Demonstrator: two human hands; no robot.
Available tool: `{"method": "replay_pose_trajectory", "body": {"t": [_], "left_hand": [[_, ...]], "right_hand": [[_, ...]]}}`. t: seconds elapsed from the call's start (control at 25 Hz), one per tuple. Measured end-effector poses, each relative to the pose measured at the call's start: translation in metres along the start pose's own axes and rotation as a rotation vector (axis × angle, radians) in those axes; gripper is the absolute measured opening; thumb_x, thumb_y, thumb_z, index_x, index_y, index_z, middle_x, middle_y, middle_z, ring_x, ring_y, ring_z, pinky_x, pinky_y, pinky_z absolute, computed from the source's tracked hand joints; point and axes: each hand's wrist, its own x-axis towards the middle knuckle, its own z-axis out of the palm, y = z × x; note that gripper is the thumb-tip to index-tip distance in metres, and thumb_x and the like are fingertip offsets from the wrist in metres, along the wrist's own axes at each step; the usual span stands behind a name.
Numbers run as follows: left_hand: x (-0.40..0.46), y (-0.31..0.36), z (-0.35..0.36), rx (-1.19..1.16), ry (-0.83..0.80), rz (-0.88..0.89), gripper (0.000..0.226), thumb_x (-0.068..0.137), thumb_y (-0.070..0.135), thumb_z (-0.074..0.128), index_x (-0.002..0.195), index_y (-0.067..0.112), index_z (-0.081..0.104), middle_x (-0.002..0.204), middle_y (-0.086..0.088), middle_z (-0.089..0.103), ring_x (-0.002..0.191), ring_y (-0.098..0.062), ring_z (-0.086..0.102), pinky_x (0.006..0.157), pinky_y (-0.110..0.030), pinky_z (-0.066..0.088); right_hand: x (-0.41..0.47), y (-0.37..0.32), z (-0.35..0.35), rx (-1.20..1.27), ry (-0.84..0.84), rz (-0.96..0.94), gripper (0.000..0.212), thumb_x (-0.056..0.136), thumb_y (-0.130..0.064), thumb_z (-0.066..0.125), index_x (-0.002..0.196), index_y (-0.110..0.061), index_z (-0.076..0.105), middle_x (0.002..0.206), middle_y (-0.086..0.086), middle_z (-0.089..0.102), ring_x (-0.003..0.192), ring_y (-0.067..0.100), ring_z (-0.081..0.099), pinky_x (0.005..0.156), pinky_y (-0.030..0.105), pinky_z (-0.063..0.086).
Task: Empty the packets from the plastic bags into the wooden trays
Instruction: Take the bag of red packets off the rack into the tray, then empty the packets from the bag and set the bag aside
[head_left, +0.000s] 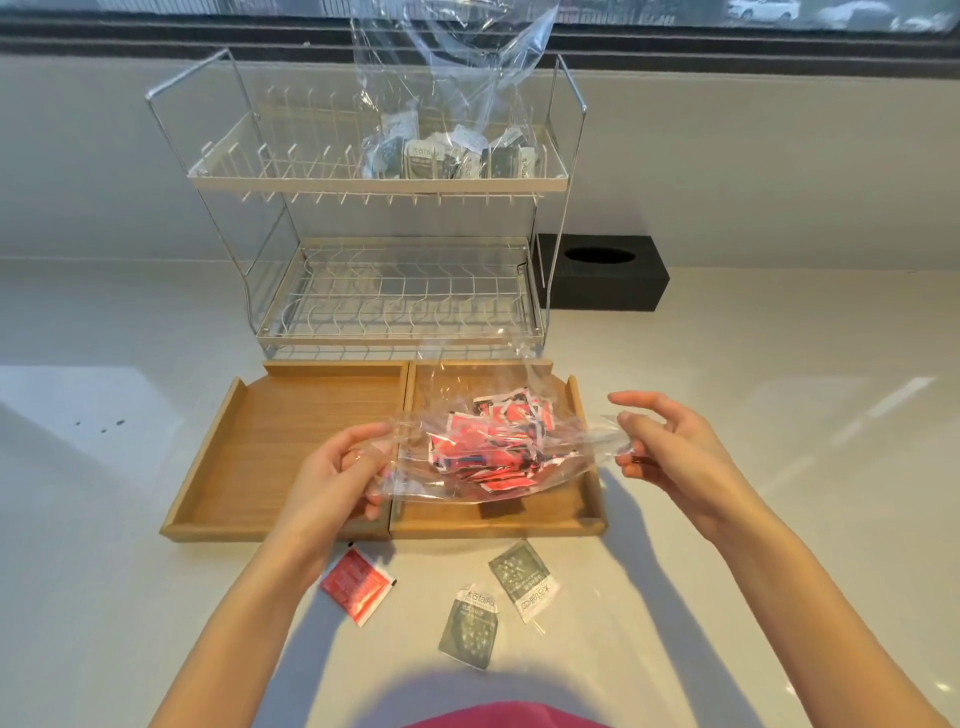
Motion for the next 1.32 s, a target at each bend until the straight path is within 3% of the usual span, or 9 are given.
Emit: {"method": "replay_pose_trajectory", "body": {"t": [0.24, 0.4, 0.56, 0.88, 1.08, 1.32], "left_hand": [[0.007, 0.021, 0.001, -0.041, -0.002, 0.088, 0.025, 0.086, 0.010, 0.052, 0.109, 0.020, 0.056, 0.061, -0.002, 0.053, 0.037, -0.004, 0.043, 0.035, -0.015, 0.039], [0.014, 0.043, 0.002, -0.128, 0.006, 0.183, 0.023, 0.087, 0.007, 0.050, 0.102, 0.022, 0.057, 0.056, 0.003, 0.047, 0.037, -0.004, 0.040, 0.036, -0.017, 0.039], [0.013, 0.063, -0.001, -0.172, -0.009, 0.289, 0.021, 0.086, 0.013, 0.051, 0.092, 0.031, 0.061, 0.051, 0.012, 0.053, 0.041, -0.001, 0.044, 0.041, -0.015, 0.042], [0.011, 0.106, -0.003, -0.172, -0.007, 0.457, 0.024, 0.090, 0.011, 0.043, 0.083, 0.023, 0.063, 0.050, 0.012, 0.047, 0.045, -0.002, 0.045, 0.045, -0.014, 0.043], [0.005, 0.135, -0.001, -0.149, 0.015, 0.573, 0.024, 0.091, 0.011, 0.041, 0.085, 0.023, 0.061, 0.064, 0.004, 0.044, 0.055, -0.003, 0.047, 0.053, -0.012, 0.046], [-0.003, 0.142, -0.001, -0.159, 0.067, 0.840, 0.023, 0.086, 0.014, 0.048, 0.087, 0.033, 0.062, 0.065, 0.016, 0.060, 0.063, 0.002, 0.054, 0.061, -0.010, 0.048]], "right_hand": [[0.002, -0.019, 0.001, 0.125, -0.003, -0.025, 0.021, 0.091, -0.006, 0.044, 0.089, -0.017, 0.063, 0.038, -0.010, 0.047, 0.046, 0.005, 0.056, 0.045, 0.015, 0.050], [0.005, -0.038, 0.006, 0.313, -0.019, -0.034, 0.020, 0.092, -0.007, 0.044, 0.087, -0.017, 0.061, 0.038, -0.009, 0.049, 0.045, 0.003, 0.058, 0.046, 0.013, 0.050], [0.005, -0.064, 0.006, 0.422, -0.029, -0.082, 0.017, 0.090, -0.012, 0.049, 0.085, -0.021, 0.063, 0.041, -0.009, 0.050, 0.043, 0.003, 0.057, 0.044, 0.012, 0.047], [0.006, -0.113, 0.007, 0.292, -0.043, -0.300, 0.022, 0.091, -0.012, 0.047, 0.083, -0.024, 0.064, 0.040, -0.013, 0.049, 0.042, 0.002, 0.057, 0.047, 0.011, 0.049], [0.007, -0.143, 0.009, 0.305, -0.077, -0.399, 0.023, 0.091, -0.012, 0.046, 0.082, -0.024, 0.063, 0.042, -0.013, 0.048, 0.043, 0.001, 0.055, 0.049, 0.011, 0.049], [-0.001, -0.157, 0.010, 0.250, -0.081, -0.644, 0.026, 0.088, -0.016, 0.046, 0.079, -0.031, 0.066, 0.047, -0.013, 0.054, 0.050, 0.000, 0.058, 0.052, 0.014, 0.050]]}}
